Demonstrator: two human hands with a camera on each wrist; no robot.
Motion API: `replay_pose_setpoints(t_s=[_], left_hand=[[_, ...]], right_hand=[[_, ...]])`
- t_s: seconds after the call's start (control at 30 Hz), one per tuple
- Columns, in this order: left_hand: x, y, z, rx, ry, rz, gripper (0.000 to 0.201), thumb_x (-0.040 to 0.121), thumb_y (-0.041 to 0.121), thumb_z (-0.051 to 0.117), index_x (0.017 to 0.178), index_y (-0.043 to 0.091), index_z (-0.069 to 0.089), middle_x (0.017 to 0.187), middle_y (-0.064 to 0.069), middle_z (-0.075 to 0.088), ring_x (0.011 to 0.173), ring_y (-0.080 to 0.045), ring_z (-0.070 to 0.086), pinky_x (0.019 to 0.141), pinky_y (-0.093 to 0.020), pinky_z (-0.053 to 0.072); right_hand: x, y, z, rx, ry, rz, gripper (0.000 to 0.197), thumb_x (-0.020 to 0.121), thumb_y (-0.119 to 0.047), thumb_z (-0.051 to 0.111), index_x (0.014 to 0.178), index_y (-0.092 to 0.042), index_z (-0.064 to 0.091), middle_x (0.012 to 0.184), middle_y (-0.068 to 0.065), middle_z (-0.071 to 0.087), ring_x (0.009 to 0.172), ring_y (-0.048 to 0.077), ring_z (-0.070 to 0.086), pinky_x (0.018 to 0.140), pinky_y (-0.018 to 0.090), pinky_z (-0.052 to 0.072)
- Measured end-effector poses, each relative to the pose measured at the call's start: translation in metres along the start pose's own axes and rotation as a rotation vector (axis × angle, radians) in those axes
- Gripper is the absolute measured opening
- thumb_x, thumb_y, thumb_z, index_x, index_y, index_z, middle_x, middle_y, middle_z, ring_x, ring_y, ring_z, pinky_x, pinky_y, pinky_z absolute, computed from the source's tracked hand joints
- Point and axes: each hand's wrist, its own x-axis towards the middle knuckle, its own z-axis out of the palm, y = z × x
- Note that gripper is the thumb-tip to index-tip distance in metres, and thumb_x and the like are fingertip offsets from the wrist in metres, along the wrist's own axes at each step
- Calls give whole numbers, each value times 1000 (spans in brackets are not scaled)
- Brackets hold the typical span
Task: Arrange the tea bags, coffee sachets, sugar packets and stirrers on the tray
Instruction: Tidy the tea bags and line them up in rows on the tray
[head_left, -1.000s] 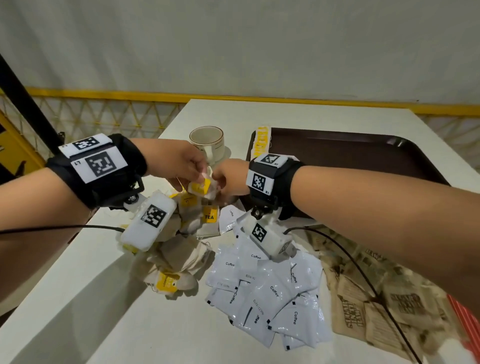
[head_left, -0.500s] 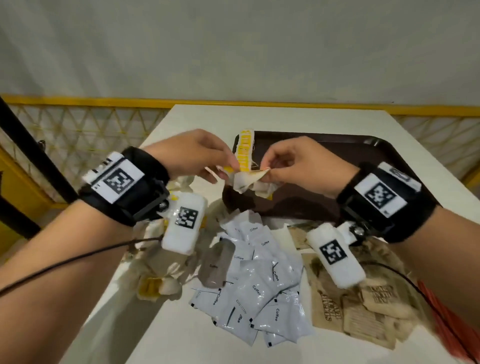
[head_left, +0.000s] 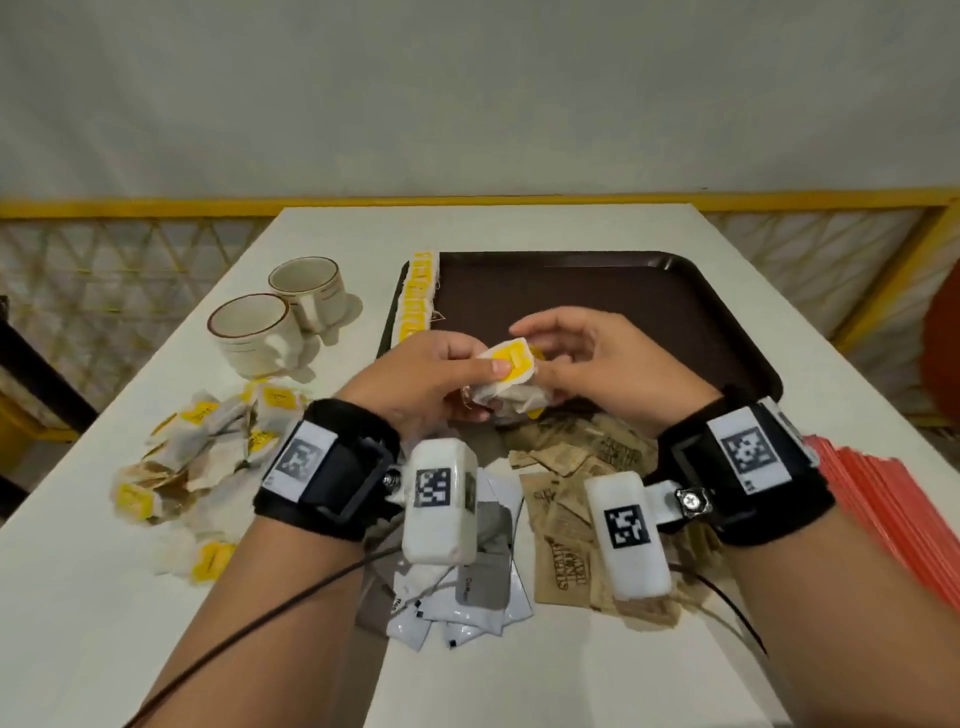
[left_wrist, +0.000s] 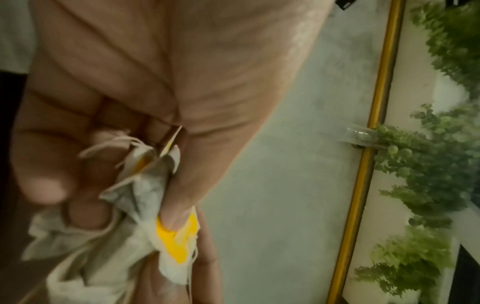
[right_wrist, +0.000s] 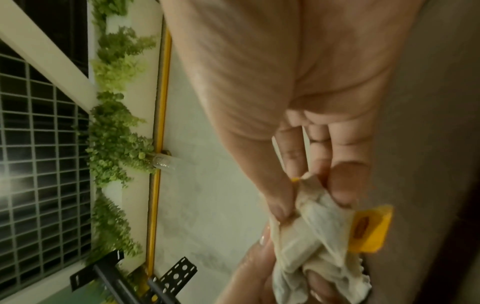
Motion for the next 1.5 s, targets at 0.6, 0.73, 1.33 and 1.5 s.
replay_pose_setpoints(t_s=[0.6,0.73,1.33,1.5], left_hand=[[-9,-18,13,-95,82,71,14,90,5,56,80,6,65,69,0,68,67,-9,63,62,-21,56],[-11,-18,14,-75,86,135,12,89,3,56,83,6,65,70,2,69,67,-7,65,61,-20,55],[-14,-16,9,-85,159,204,9,90,3,55,92,0,63,63,9,66,59,-4,63,65,-22,54],[-11,-18,6,-67,195,196,8,88,2,57,91,-1,64,64,9,67,61,-5,63,60,-18,50]], right_hand=[[-24,20,8,51,172,-33,20,96,-12,52,107,-12,69,82,8,69,72,8,62,67,19,52],[-24,20,13,271,167,109,26,99,-24,46,97,-14,70,71,0,67,66,13,58,62,21,45],[-26,24,8,134,69,24,10,84,-5,68,88,-14,69,83,4,69,72,10,61,64,19,51],[-24,24,9,110,133,-9,7,87,-7,65,87,-14,65,78,3,68,70,14,59,62,19,49]])
